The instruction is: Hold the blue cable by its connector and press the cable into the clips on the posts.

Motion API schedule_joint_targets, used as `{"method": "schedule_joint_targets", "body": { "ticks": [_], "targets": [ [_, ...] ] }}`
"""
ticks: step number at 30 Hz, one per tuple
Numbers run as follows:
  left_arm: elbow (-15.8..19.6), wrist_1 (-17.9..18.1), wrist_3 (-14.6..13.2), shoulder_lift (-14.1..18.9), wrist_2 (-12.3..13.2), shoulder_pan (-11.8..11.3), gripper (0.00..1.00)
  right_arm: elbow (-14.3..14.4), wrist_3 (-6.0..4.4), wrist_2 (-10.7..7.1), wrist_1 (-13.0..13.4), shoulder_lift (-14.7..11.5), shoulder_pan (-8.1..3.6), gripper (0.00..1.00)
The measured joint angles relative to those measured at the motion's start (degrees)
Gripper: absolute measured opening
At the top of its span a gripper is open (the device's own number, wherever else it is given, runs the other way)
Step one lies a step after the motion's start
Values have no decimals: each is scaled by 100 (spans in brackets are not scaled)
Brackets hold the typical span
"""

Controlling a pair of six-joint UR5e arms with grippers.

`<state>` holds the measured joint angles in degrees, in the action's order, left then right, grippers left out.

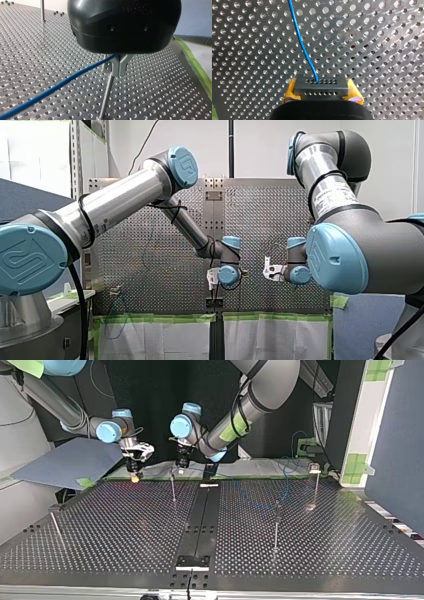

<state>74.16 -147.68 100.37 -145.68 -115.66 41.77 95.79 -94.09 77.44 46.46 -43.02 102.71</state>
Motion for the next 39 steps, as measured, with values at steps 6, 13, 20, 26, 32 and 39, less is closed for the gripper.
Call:
{"method": "schedule_joint_targets", "body": {
  "ticks": [6,13,20,26,32,39],
  "targets": [
    [-2,7,51,-6,120,-69,0,-108,-3,-5,-4,-1,27,0],
    [-183,-8,158,-14,250,-205,0,-166,-13,-96,1,0,41,0],
    [-358,-92,326,-87,411,-366,0,-188,-36,-217,68,0,37,0],
    [-611,-373,386,-344,608,-459,0,-210,-64,-270,125,1,24,0],
    [-768,-535,495,-421,767,-539,0,-214,-146,-309,282,10,22,0],
    [-1000,-654,542,-425,870,-598,0,-216,-284,-349,497,17,-4,0]
  ]
}}
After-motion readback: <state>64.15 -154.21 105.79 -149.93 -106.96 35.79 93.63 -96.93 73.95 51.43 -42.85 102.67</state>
